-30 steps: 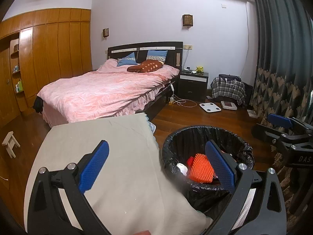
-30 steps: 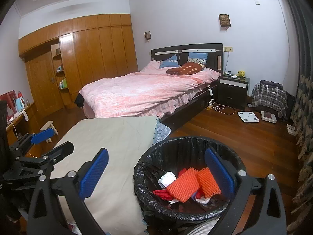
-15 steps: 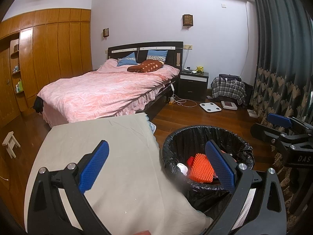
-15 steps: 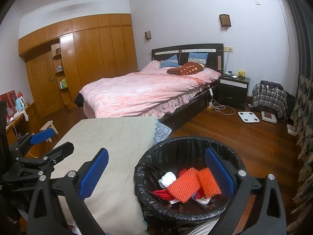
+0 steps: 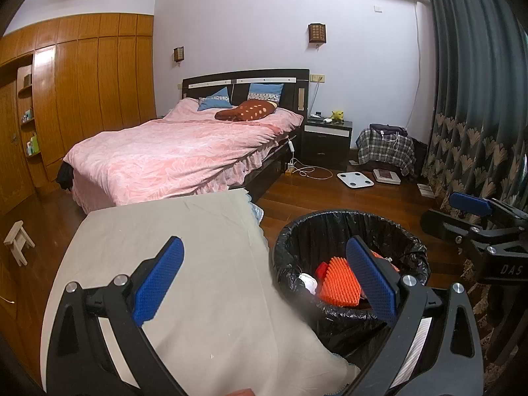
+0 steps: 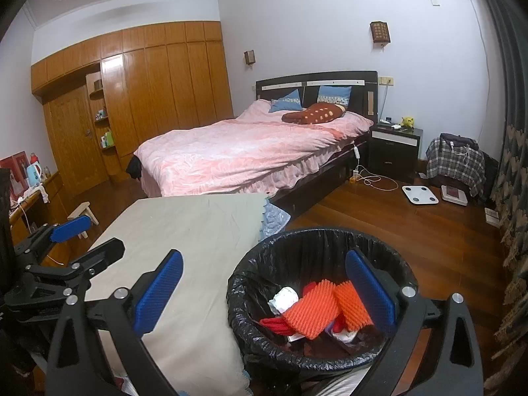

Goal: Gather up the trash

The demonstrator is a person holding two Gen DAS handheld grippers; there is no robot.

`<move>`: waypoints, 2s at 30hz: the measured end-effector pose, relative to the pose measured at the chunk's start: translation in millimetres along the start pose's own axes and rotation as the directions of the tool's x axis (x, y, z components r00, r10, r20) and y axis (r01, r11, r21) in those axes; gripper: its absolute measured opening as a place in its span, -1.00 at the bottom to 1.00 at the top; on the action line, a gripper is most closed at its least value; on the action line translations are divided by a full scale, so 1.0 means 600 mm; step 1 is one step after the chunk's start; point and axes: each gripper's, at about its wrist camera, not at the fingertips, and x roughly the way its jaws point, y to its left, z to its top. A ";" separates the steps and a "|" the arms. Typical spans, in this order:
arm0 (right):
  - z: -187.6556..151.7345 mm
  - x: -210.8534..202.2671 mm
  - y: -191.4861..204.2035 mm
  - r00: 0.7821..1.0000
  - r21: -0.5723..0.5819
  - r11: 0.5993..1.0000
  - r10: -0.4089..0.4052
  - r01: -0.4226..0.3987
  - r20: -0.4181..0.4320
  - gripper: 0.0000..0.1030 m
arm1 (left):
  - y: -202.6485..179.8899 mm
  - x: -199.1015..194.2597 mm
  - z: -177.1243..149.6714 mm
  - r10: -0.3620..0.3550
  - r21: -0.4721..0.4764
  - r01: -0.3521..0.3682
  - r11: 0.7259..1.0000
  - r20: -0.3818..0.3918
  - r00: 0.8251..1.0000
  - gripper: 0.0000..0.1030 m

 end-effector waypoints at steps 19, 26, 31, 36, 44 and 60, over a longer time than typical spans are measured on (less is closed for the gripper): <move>-0.001 0.001 0.001 1.000 0.000 1.000 0.001 -0.001 -0.003 0.88 | 0.002 0.000 -0.002 0.001 0.000 -0.001 1.000 -0.002 1.000 0.87; 0.000 0.001 0.001 1.000 0.001 1.000 0.001 -0.001 -0.003 0.88 | 0.003 0.000 -0.002 0.002 0.000 -0.002 1.000 -0.002 1.000 0.87; -0.003 0.002 0.001 1.000 0.001 1.000 0.001 -0.001 -0.003 0.88 | 0.004 0.002 -0.004 0.003 0.001 -0.003 1.000 -0.003 1.000 0.87; -0.002 0.002 0.001 1.000 0.002 1.000 0.001 -0.001 -0.004 0.88 | 0.004 0.001 -0.004 0.003 0.001 -0.003 1.000 -0.003 1.000 0.87; -0.001 0.002 0.001 1.000 0.002 1.000 0.001 -0.001 -0.005 0.88 | 0.003 0.001 -0.005 0.002 0.000 -0.002 1.000 -0.005 1.000 0.87; 0.000 0.003 0.000 1.000 0.002 1.000 0.002 -0.002 -0.009 0.88 | 0.002 0.002 -0.008 0.001 0.001 -0.001 1.000 -0.007 1.000 0.87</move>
